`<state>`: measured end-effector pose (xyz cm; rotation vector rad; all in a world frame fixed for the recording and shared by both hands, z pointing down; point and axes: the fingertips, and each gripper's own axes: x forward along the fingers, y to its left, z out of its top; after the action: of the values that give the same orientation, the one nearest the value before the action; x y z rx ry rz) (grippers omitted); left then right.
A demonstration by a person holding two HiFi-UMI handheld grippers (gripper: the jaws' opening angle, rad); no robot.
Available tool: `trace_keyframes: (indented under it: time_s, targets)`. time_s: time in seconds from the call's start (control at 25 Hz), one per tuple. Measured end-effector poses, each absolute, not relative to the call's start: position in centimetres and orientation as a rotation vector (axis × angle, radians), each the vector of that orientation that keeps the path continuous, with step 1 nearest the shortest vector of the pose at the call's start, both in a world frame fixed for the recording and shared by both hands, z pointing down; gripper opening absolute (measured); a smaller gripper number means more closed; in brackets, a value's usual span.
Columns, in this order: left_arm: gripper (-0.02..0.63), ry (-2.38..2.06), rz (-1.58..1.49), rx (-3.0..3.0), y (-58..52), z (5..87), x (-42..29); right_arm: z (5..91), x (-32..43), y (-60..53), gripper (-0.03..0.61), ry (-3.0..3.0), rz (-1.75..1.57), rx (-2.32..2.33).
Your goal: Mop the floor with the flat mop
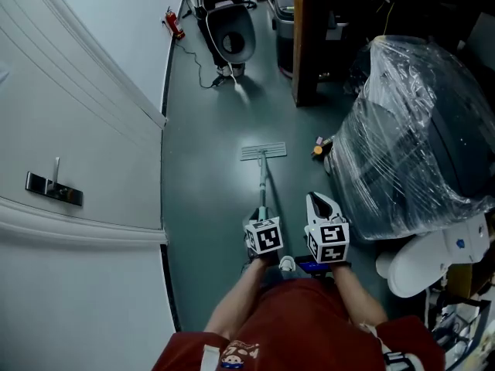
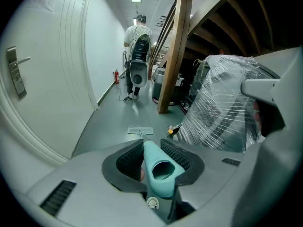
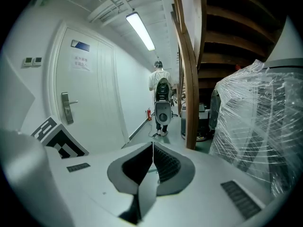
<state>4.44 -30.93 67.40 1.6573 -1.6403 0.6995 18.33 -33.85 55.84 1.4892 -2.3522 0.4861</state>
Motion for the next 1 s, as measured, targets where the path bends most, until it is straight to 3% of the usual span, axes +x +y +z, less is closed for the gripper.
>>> trace_keyframes:
  time_s: [1.0]
  targets:
    - [0.127, -1.593, 0.67, 1.706, -53.3, 68.0, -3.7, 56.1, 9.7, -55.6, 0.02, -2.265, 0.445, 1.522]
